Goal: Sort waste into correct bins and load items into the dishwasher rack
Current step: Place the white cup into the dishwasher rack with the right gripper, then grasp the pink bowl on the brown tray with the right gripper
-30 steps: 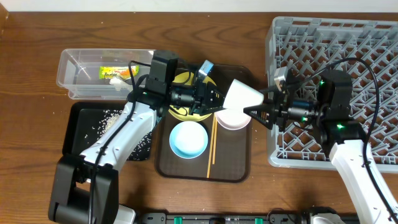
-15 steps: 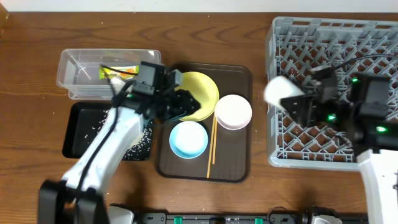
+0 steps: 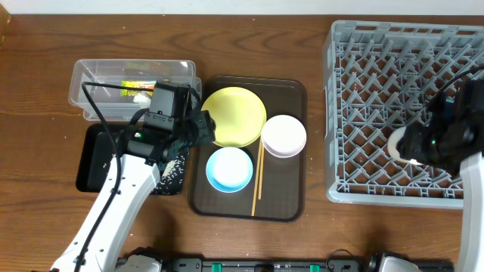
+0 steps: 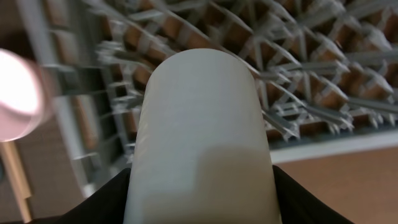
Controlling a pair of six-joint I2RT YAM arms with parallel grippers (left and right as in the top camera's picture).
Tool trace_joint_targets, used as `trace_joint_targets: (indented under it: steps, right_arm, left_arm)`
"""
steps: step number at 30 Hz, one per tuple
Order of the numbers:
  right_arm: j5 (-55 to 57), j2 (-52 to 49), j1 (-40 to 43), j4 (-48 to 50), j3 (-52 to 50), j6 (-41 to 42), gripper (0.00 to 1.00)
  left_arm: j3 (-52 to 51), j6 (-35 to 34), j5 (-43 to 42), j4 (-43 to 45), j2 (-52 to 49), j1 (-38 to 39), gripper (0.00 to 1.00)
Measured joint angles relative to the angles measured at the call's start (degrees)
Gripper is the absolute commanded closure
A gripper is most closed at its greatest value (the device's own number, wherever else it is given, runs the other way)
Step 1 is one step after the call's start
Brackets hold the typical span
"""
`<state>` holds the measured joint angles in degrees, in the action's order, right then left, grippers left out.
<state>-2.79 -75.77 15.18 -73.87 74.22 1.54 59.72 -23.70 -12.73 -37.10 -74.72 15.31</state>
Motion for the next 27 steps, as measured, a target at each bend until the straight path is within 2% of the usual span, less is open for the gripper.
trace_joint_targets:
  steps: [6,7,8,9,11,13,27]
  right_arm:
    - [2.3,-7.1,1.2,-0.2,0.0,0.9,0.69]
    - [2.4,-8.0,1.2,0.0,0.0,0.9,0.66]
    - [2.4,-9.1,1.2,0.4,0.0,1.0,0.57]
    - [2.5,-9.9,1.2,0.7,0.0,1.1,0.43]
    - [2.6,-11.7,1.2,0.9,0.0,1.6,0.04]
    - [2.5,-13.0,1.2,1.2,0.0,1.9,0.01]
    - [-4.8,-13.7,1.2,2.4,0.9,1.5,0.01]
  left_arm:
    - [0.0,0.0,0.9,-0.9,0.0,0.0,0.5]
    - [0.0,0.0,1.0,-1.4,0.0,0.0,0.5]
    - [0.0,0.0,1.1,-1.7,0.0,0.0,0.51]
    - [0.0,0.0,1.1,-1.9,0.0,0.0,0.5]
    - [0.0,0.1,1.1,-2.3,0.0,0.0,0.44]
    - [0.0,0.2,1.1,-2.7,0.0,0.0,0.43]
    - [0.0,0.2,1.1,-4.6,-0.1,0.0,0.41]
